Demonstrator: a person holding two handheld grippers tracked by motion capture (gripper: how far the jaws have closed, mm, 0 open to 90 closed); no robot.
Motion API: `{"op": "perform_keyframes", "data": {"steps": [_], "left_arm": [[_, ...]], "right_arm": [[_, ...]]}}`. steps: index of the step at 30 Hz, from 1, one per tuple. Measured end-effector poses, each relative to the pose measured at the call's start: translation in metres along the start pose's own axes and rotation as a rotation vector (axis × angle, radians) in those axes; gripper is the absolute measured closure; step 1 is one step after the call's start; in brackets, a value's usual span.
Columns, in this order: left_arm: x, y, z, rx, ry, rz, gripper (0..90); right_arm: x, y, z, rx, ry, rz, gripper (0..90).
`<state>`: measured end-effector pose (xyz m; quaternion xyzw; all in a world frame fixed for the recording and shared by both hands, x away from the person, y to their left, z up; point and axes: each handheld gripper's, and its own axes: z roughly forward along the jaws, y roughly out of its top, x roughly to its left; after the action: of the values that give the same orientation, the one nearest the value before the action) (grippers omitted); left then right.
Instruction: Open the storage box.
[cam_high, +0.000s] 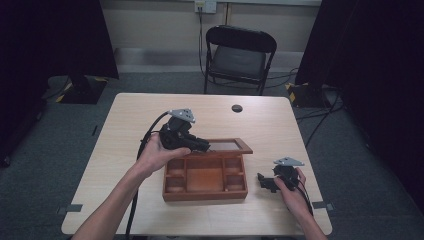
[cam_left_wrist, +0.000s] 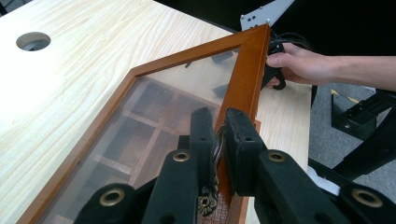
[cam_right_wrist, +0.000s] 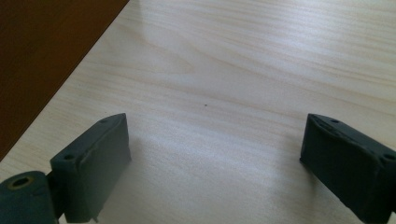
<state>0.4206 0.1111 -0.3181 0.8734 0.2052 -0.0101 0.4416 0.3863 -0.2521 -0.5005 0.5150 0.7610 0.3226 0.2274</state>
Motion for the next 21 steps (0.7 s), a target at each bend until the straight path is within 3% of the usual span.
{"op": "perform_keyframes", "data": {"steps": [21], "left_arm": [[0.0008,0.0062,-0.0039,-0.022,0.039,0.024,82.2]], "right_arm": [[0.0000,0.0000,0.0000,0.000,0.000,0.000,7.4]]}}
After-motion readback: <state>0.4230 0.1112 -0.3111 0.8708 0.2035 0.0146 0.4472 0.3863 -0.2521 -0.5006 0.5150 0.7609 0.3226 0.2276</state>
